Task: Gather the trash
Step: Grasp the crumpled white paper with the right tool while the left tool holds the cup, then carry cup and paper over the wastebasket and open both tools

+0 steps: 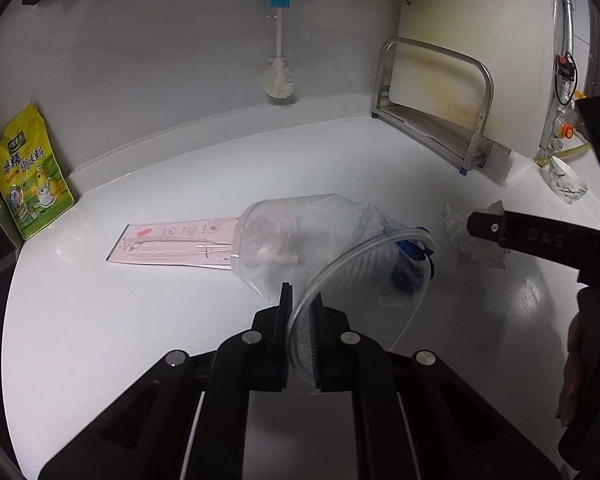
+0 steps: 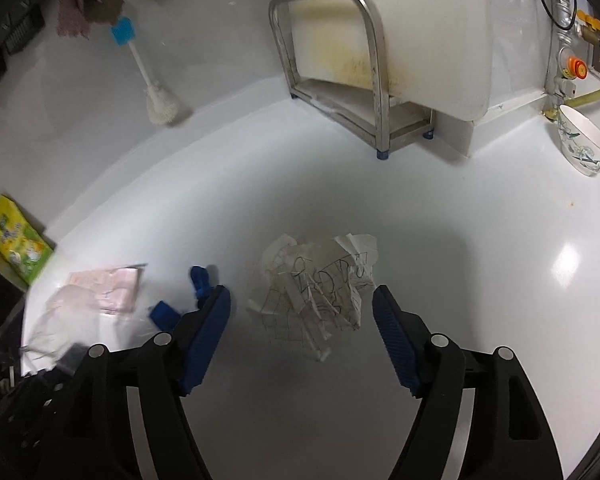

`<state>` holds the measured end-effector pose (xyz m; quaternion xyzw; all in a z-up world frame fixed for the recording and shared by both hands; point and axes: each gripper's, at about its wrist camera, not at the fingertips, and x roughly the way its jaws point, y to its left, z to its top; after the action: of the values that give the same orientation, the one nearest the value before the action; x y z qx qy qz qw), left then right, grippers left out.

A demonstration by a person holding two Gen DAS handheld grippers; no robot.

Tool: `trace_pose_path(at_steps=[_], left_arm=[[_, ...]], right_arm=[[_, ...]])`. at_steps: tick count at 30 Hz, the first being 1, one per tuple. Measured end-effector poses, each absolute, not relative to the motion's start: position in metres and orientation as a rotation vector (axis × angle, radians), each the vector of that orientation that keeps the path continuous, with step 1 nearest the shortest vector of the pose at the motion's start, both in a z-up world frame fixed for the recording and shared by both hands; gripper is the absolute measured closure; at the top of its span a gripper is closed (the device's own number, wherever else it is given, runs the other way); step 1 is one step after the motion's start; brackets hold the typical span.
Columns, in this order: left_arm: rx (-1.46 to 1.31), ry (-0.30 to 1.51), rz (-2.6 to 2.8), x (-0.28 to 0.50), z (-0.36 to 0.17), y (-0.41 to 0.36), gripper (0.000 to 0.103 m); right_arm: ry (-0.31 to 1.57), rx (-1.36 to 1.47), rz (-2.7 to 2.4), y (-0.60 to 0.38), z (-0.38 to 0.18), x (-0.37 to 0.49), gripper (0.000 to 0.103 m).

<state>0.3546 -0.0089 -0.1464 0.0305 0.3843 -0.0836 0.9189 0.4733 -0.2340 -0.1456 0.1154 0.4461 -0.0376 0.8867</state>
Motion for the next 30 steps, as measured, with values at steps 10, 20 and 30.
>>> trace_pose_path(at_steps=[10, 20, 30], left_arm=[[0.069, 0.779, -0.172, 0.349, -0.142, -0.002, 0.094], [0.082, 0.764, -0.188, 0.333, -0.133, 0.001, 0.094], [0.124, 0.737, -0.228, 0.286, -0.115, -0.004, 0.094]], right_arm=[[0.929, 0.161, -0.124, -0.223, -0.155, 0.487, 0.051], [0.886, 0.195, -0.088, -0.222, -0.138, 0.456, 0.073], [0.836, 0.251, -0.069, -0.220, -0.108, 0.381, 0.074]])
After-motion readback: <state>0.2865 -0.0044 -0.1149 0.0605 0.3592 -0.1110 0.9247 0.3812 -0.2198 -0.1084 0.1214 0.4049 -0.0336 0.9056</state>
